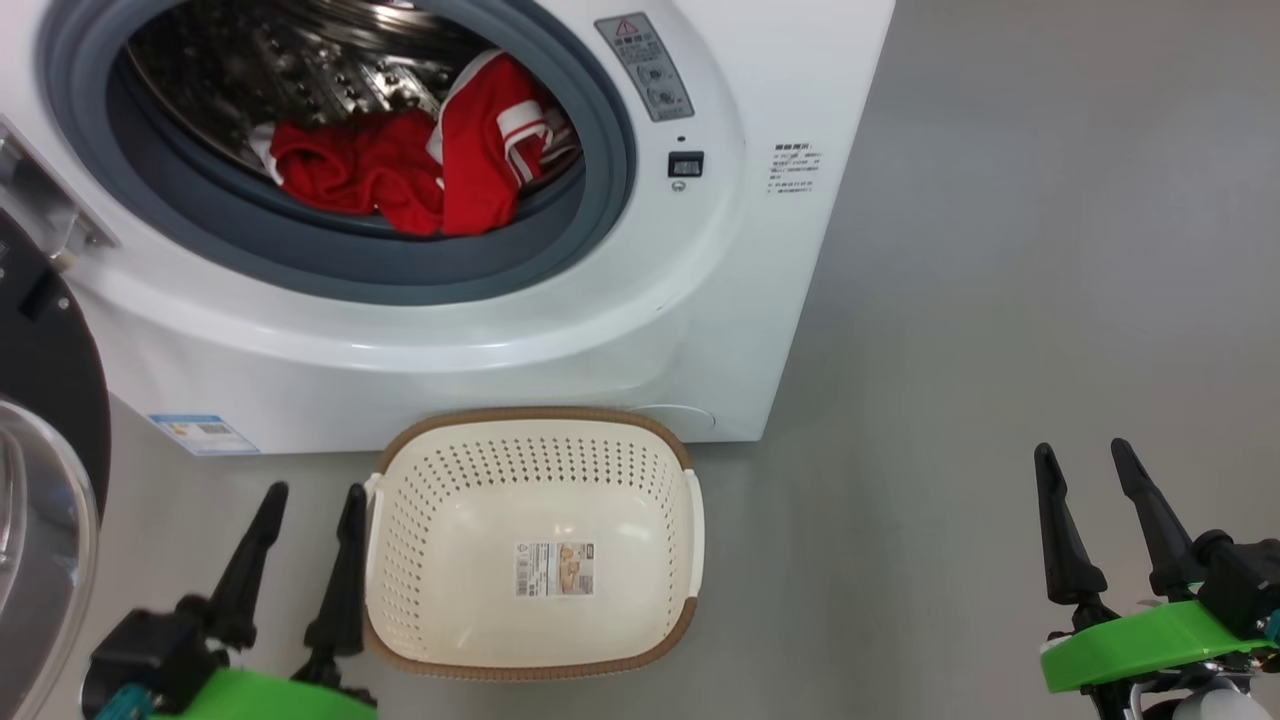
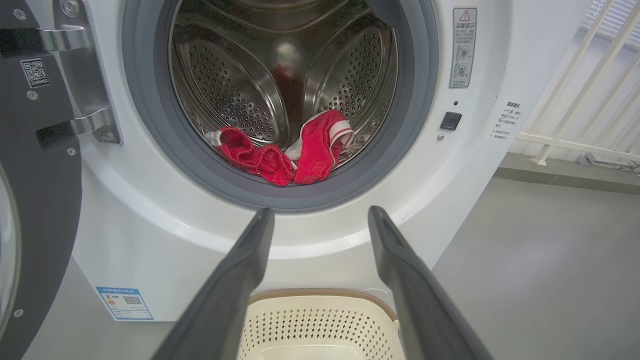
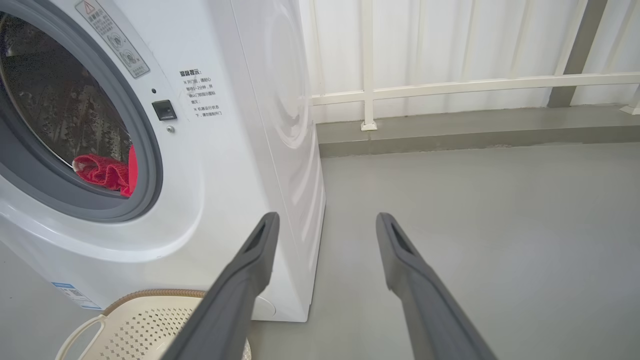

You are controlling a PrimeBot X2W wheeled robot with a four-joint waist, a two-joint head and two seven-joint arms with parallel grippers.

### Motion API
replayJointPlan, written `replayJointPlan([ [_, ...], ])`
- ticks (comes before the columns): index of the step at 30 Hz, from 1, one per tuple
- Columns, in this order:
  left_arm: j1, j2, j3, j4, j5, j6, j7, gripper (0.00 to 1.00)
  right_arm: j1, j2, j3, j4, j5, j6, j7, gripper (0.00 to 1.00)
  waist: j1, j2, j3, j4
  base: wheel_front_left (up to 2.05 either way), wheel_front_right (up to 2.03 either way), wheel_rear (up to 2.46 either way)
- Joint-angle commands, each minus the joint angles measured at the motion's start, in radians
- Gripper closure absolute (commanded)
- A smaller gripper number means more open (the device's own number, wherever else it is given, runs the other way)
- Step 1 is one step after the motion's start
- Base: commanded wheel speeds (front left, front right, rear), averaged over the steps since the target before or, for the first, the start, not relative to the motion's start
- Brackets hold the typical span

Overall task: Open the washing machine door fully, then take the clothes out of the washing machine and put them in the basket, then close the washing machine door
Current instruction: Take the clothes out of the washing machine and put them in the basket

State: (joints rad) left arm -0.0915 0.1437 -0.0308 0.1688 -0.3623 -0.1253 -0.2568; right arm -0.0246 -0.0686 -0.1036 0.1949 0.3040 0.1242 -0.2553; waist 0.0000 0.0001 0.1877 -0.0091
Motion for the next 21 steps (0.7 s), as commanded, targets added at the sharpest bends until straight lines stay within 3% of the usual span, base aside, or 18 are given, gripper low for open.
replayJointPlan([
  [1,-0.05,0.016,0.028,-0.012,0.006,-0.005,-0.005,0.0,-0.033,-0.012,0.027,-0.028,0.0,0.007,-0.006,0.0,0.0,-0.0001,0.009,0.001,0.0,0.0,0.0],
  [8,-0.235,0.03,-0.035,0.069,0.048,-0.005,-0.005,0.0,-0.069,-0.005,0.041,-0.032,0.004,0.007,-0.006,0.0,0.0,-0.0001,0.082,-0.015,0.0,0.0,0.0],
  [21,-0.714,0.053,-0.127,0.415,0.013,-0.005,-0.005,0.0,-0.161,0.012,0.046,-0.047,0.018,0.007,-0.006,0.0,0.0,-0.0001,0.268,-0.086,0.0,0.0,0.0],
])
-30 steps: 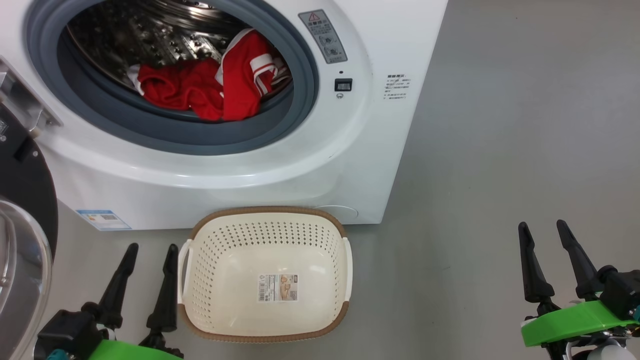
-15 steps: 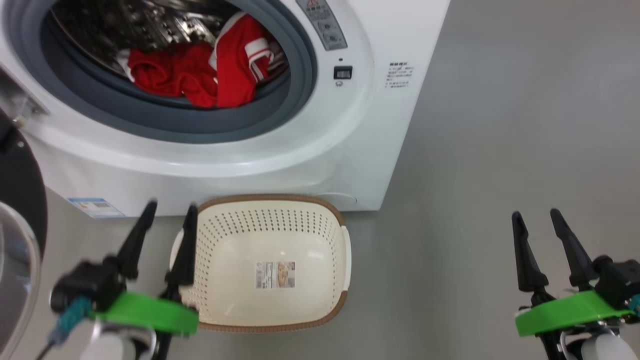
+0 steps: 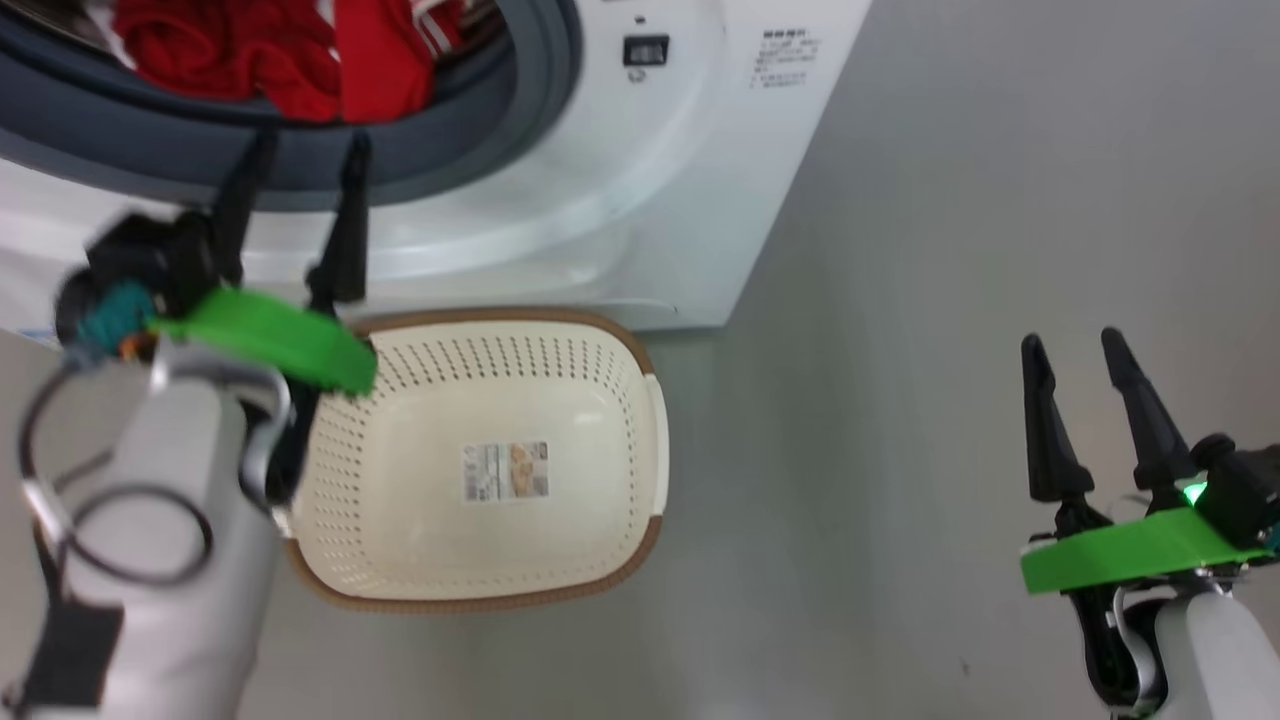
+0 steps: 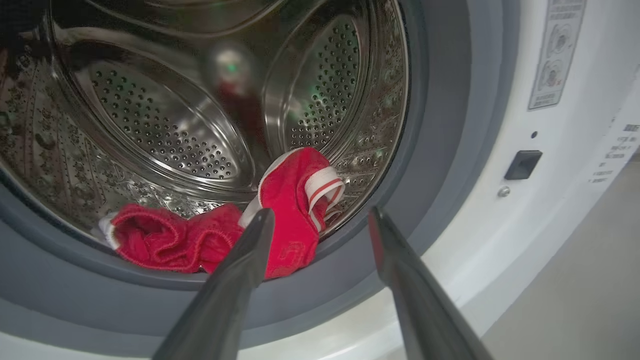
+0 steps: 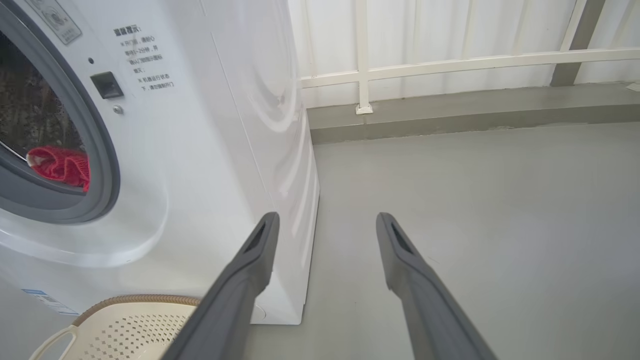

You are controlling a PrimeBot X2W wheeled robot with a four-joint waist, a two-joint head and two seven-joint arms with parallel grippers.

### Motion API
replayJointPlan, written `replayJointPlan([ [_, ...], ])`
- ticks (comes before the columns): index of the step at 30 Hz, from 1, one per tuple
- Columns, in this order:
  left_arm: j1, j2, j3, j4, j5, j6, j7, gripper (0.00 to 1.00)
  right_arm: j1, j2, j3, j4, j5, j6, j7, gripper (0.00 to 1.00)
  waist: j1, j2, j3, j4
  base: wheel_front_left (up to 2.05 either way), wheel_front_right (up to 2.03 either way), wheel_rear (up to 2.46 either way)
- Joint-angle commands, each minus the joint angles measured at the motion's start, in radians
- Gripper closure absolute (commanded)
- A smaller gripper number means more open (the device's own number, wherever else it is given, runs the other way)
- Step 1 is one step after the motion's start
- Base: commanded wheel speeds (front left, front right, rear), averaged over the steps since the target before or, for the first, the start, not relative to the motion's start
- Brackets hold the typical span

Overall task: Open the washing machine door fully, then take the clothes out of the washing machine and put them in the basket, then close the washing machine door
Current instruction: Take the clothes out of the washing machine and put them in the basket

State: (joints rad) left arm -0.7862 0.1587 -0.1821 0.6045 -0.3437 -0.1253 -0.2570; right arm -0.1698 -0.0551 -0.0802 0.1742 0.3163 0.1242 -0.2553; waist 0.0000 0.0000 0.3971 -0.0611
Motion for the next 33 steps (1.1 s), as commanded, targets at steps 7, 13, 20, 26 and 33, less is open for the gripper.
replayJointPlan([
  [7,-0.246,0.065,-0.042,0.194,-0.071,-0.005,0.026,0.0,-0.07,0.003,0.024,-0.035,0.013,0.007,-0.006,0.0,0.0,0.0,0.136,-0.067,0.0,0.0,0.0],
  [13,-0.386,0.078,-0.086,0.334,-0.123,-0.005,0.063,0.0,-0.107,0.005,0.038,-0.039,0.028,0.007,-0.006,0.0,0.0,0.0,0.187,-0.088,0.0,0.0,0.0],
  [20,-0.497,0.12,-0.123,0.453,-0.147,-0.005,0.057,0.0,-0.143,0.005,0.057,-0.044,0.054,0.007,-0.006,0.0,0.0,0.0,0.239,-0.116,0.0,0.0,0.0],
  [26,-0.551,0.134,-0.15,0.509,-0.161,-0.005,0.049,0.0,-0.156,0.005,0.067,-0.047,0.067,0.007,-0.006,0.0,0.0,0.0,0.266,-0.131,0.0,0.0,0.0],
  [33,-0.592,0.146,-0.202,0.551,-0.188,-0.005,0.044,0.0,-0.161,0.005,0.076,-0.048,0.071,0.007,-0.006,0.0,0.0,0.0,0.282,-0.142,0.0,0.0,0.0],
])
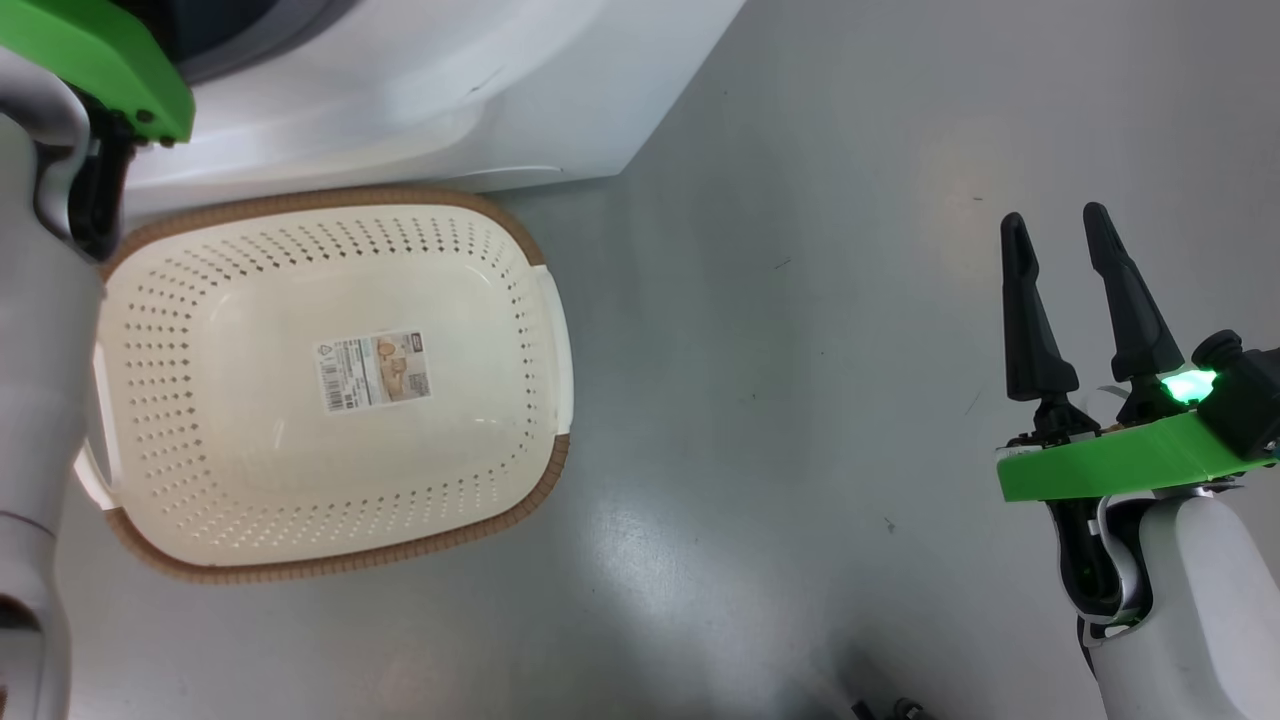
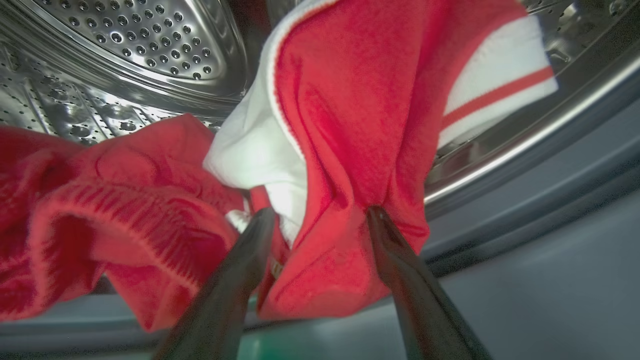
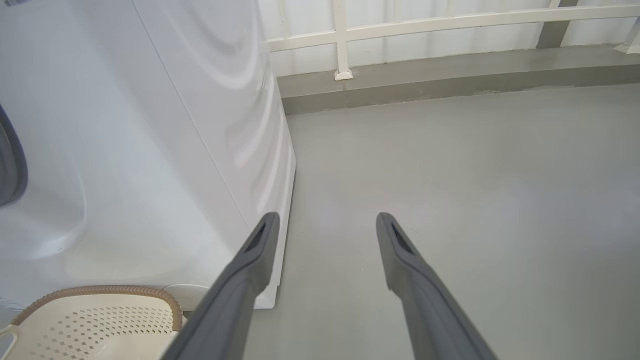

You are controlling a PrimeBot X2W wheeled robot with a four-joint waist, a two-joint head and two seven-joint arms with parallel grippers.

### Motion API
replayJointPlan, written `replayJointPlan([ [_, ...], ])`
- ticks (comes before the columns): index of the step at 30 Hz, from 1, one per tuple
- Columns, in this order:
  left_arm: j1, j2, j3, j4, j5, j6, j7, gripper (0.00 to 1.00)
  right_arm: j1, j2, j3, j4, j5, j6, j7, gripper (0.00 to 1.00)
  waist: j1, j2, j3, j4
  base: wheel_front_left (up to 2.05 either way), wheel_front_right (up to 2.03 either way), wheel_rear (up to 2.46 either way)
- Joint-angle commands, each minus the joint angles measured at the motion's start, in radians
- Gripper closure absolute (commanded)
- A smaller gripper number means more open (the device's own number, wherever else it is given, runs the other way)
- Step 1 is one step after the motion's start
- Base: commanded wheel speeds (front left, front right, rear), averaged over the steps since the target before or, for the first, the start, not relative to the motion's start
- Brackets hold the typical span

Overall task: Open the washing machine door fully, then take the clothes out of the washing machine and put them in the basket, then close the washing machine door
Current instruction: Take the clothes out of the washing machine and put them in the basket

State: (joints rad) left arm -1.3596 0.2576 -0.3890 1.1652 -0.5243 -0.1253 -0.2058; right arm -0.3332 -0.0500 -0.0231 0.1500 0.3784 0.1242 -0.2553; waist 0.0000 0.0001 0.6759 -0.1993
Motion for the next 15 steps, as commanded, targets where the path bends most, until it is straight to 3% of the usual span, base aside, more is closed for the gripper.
replayJointPlan([
  [1,-0.022,0.049,-0.002,-0.004,-0.01,-0.005,-0.01,0.0,0.002,0.0,0.019,-0.024,0.008,0.007,-0.006,0.0,0.0,-0.0001,0.004,-0.004,0.0,0.0,0.0],
  [2,-0.026,0.051,-0.007,0.001,-0.013,-0.005,-0.013,0.0,0.001,0.0,0.019,-0.024,0.008,0.007,-0.006,0.0,0.0,-0.0001,0.005,-0.005,0.0,0.0,0.0],
  [3,-0.029,0.052,-0.012,0.006,-0.016,-0.005,-0.017,0.45,0.0,0.0,0.019,-0.024,0.008,0.007,-0.006,0.0,0.0,-0.0001,0.004,-0.005,0.0,0.0,0.0],
  [5,-0.035,0.053,-0.022,0.018,-0.017,-0.005,-0.024,0.86,-0.001,0.0,0.02,-0.025,0.009,0.007,-0.006,0.0,0.0,-0.0001,0.002,-0.005,0.0,0.0,0.0],
  [6,-0.036,0.051,-0.027,0.023,-0.019,-0.005,-0.027,1.0,-0.002,0.0,0.02,-0.025,0.008,0.007,-0.006,0.0,0.0,-0.0001,0.0,-0.005,0.0,0.0,0.0],
  [15,0.005,0.034,-0.025,-0.008,-0.057,-0.005,-0.055,1.0,0.009,0.0,0.009,-0.022,0.0,0.007,-0.006,0.0,0.0,-0.0001,-0.04,0.022,0.0,0.0,0.0],
])
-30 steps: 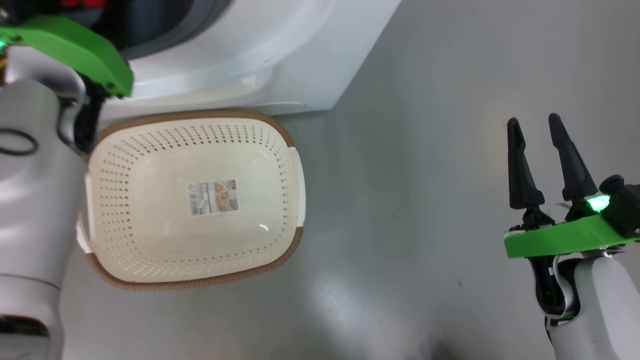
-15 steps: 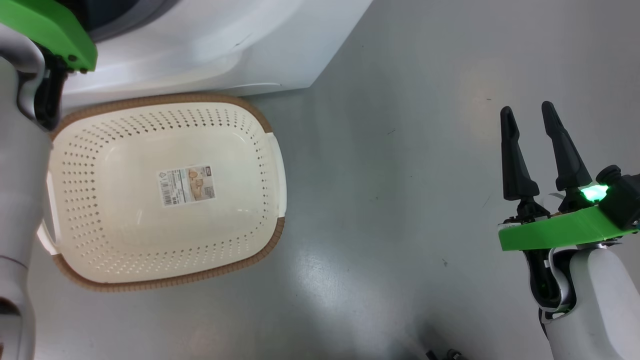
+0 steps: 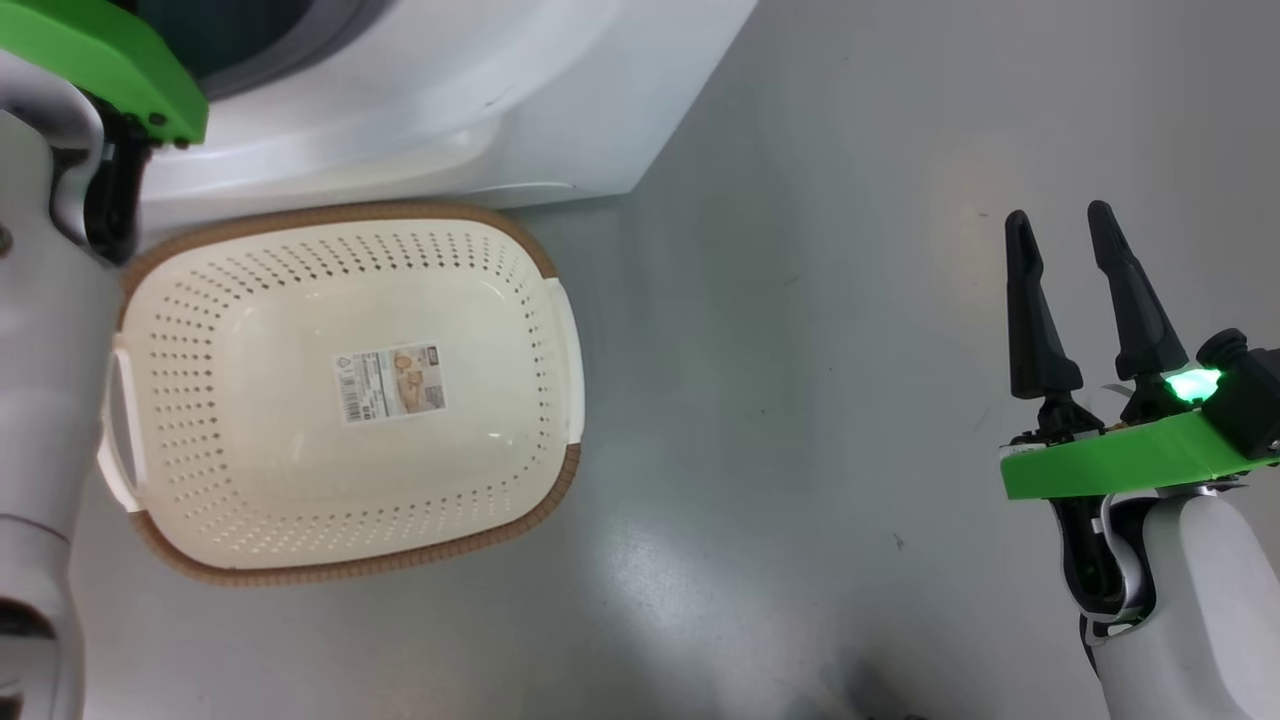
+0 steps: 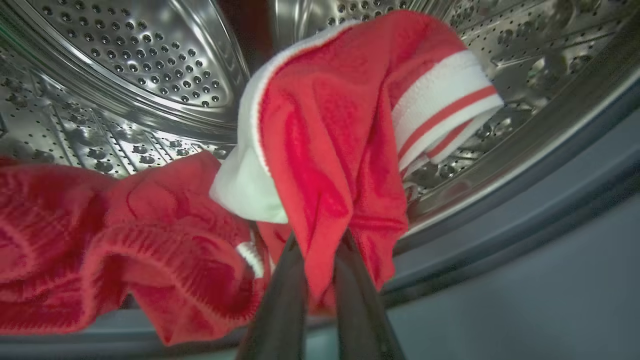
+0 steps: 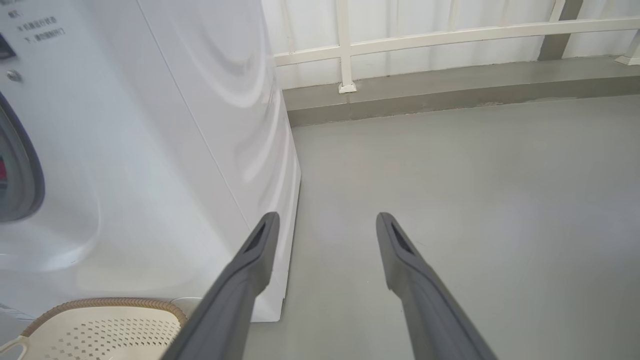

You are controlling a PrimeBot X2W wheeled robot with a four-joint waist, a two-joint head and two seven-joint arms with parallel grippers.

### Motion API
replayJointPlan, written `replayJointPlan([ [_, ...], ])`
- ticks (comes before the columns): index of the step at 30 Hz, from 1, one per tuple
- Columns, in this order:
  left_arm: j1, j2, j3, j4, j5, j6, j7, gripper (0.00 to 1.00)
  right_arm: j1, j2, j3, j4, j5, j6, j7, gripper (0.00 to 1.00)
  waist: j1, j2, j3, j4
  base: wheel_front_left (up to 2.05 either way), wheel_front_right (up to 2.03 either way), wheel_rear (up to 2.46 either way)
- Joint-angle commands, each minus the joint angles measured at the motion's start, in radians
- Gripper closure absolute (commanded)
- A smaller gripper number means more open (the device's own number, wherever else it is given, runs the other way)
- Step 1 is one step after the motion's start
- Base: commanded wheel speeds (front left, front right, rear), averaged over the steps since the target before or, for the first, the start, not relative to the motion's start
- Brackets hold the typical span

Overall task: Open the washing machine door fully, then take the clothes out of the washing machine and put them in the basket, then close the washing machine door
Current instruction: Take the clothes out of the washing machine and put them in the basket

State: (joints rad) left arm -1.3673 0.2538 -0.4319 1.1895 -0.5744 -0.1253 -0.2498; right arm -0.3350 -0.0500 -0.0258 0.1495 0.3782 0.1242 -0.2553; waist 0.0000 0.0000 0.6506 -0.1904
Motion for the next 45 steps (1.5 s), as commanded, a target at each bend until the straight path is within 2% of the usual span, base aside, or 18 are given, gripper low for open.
replayJointPlan([
  [1,0.023,0.038,0.035,-0.057,-0.014,-0.005,-0.011,1.0,0.014,0.0,0.009,-0.021,-0.002,0.007,-0.006,0.0,0.0,0.0,-0.022,0.019,0.0,0.0,0.0],
  [9,0.201,0.029,0.19,-0.283,0.037,0.017,-0.012,1.0,0.041,0.0,-0.002,-0.017,-0.025,0.007,-0.006,0.0,0.0,0.0,-0.085,0.059,0.0,0.0,0.0],
  [10,0.25,0.02,0.236,-0.343,0.063,0.018,-0.012,1.0,0.047,0.0,-0.004,-0.014,-0.03,0.007,-0.006,0.0,0.0,0.0,-0.099,0.066,0.0,0.0,0.0],
  [18,0.452,-0.033,0.41,-0.562,0.176,0.004,-0.012,1.0,0.079,0.0,-0.008,-0.009,-0.042,0.007,-0.006,0.0,0.0,0.0,-0.154,0.088,0.0,0.0,0.0],
  [29,0.652,-0.108,0.518,-0.831,0.283,-0.005,-0.012,1.0,0.113,0.0,-0.024,-0.013,-0.053,0.007,-0.006,0.0,0.0,0.0,-0.193,0.117,0.0,0.0,0.0],
  [45,0.865,-0.173,0.57,-1.247,0.29,-0.005,-0.012,1.0,0.119,0.0,-0.037,-0.022,-0.062,0.007,-0.006,0.0,0.0,0.0,-0.19,0.138,0.0,0.0,0.0],
])
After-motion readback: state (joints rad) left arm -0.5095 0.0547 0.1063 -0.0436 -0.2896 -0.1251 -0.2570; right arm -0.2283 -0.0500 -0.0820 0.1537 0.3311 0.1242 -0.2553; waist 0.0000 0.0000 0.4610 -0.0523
